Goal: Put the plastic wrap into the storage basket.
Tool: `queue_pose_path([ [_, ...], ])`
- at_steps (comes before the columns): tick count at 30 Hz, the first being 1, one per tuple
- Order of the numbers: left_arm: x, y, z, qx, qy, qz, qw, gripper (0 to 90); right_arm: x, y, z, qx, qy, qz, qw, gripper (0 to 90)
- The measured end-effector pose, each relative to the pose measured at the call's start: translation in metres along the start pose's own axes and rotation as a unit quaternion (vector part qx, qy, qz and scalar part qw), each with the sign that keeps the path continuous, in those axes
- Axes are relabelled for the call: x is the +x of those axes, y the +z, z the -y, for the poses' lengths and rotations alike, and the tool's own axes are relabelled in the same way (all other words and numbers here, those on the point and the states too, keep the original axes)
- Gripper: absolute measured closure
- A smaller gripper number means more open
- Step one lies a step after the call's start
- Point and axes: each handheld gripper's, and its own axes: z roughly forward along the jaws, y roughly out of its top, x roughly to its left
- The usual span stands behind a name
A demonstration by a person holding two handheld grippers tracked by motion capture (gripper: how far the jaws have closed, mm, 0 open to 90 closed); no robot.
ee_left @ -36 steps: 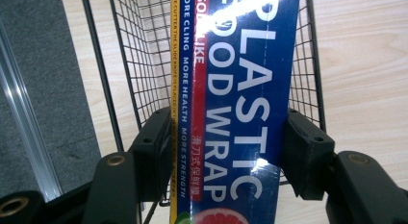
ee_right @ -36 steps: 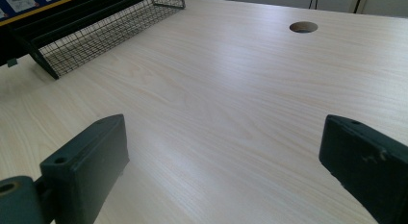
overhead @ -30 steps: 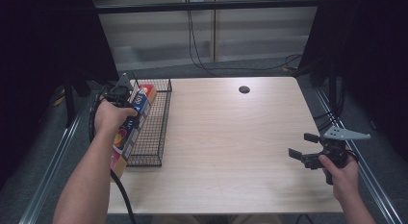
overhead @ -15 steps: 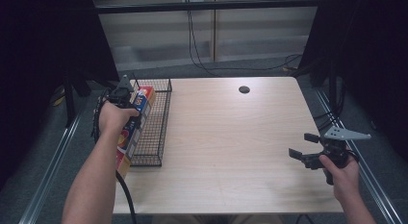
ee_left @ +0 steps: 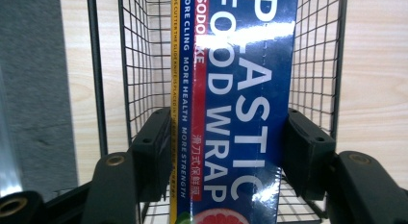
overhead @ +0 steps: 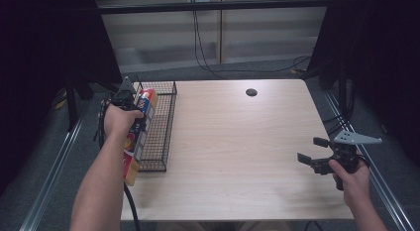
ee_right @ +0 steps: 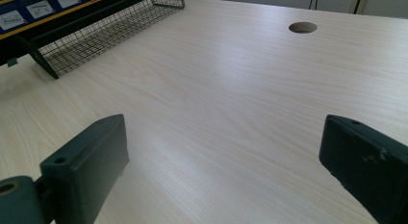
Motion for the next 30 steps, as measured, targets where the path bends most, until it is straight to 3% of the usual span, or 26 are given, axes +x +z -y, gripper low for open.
queue_pose_path([
  [6,-0.002,0.008,-0.003,0.008,-0.002,-0.011,0.9999,42.8,0.000,-0.001,0.000,-0.001,0.001,-0.001,1.0000,2.8],
  [12,-0.004,0.014,-0.005,0.010,-0.020,-0.018,0.9996,42.7,-0.001,-0.001,0.001,0.000,0.000,0.001,1.0000,2.8],
  [15,-0.003,0.016,-0.006,0.011,-0.015,-0.023,0.9996,42.5,-0.001,0.000,0.000,0.001,0.001,-0.001,1.0000,2.8],
  [20,-0.003,0.019,-0.006,0.007,-0.026,-0.022,0.9994,42.3,0.000,-0.001,0.000,0.000,0.002,0.001,1.0000,2.8],
  [30,-0.003,0.027,-0.009,0.014,-0.027,-0.028,0.9991,42.0,-0.001,0.000,0.000,0.000,0.000,-0.001,1.0000,2.8],
])
